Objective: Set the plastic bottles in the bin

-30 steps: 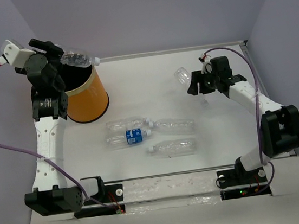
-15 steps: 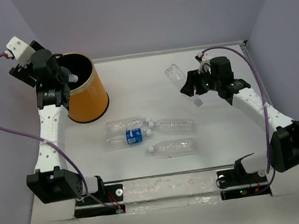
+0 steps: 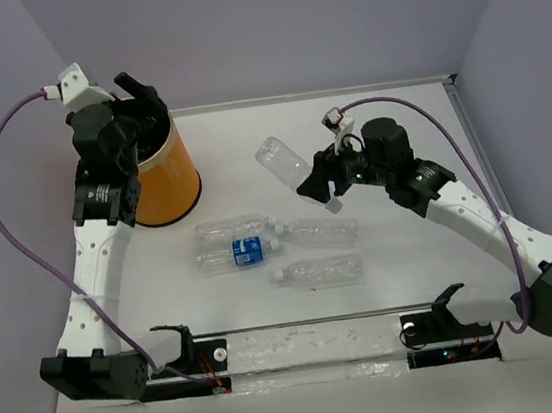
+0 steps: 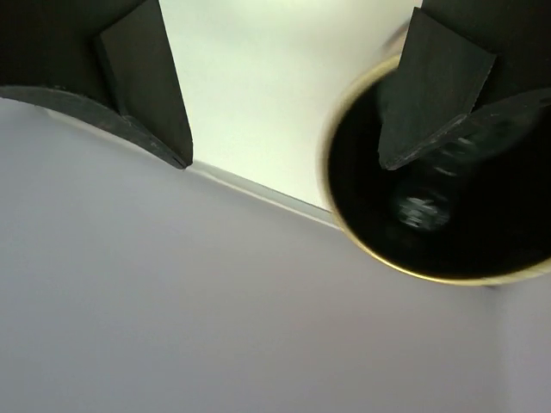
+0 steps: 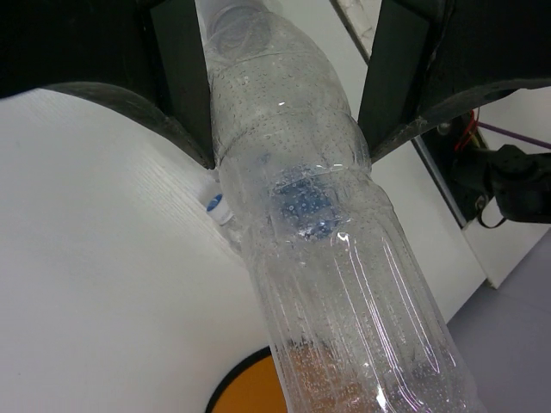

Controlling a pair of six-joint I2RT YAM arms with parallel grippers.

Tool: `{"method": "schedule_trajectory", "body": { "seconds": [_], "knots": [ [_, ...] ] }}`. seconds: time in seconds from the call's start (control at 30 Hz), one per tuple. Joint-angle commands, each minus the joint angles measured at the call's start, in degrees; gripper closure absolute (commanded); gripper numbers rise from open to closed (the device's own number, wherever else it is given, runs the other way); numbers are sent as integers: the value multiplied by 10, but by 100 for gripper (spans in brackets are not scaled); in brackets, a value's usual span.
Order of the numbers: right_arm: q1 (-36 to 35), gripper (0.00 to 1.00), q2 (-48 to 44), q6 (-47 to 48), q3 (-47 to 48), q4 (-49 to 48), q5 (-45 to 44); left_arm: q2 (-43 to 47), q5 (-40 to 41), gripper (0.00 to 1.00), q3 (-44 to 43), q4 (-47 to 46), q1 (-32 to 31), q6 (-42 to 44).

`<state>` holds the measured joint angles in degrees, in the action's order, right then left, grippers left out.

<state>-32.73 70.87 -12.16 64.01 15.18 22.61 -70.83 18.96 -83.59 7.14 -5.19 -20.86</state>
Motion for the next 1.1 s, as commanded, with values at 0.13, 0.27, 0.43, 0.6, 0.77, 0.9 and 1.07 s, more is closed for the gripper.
{"method": "schedule_trajectory", "body": {
  "seconds": [0.13,0.27,0.43,0.6,0.77,0.9,1.07],
  "knots": [
    [-22,62,7,-39,24,-88,55,142,-419,1,223,-28,-148,-158],
    [-27,62,18,-53,24,-106,65,180,-448,1,325,-135,-199,-221],
    [-38,62,30,-64,21,-115,64,149,-439,1,352,-199,-254,-233],
    [-50,62,34,-71,13,-121,67,105,-430,1,361,-264,-281,-249],
    [-55,62,31,-77,1,-127,73,109,-355,1,360,-285,-290,-241],
    [-55,62,29,-88,-6,-142,89,118,-300,11,363,-285,-292,-237],
    [-55,62,26,-94,-14,-145,100,120,-242,14,372,-286,-292,-231]
  ]
}}
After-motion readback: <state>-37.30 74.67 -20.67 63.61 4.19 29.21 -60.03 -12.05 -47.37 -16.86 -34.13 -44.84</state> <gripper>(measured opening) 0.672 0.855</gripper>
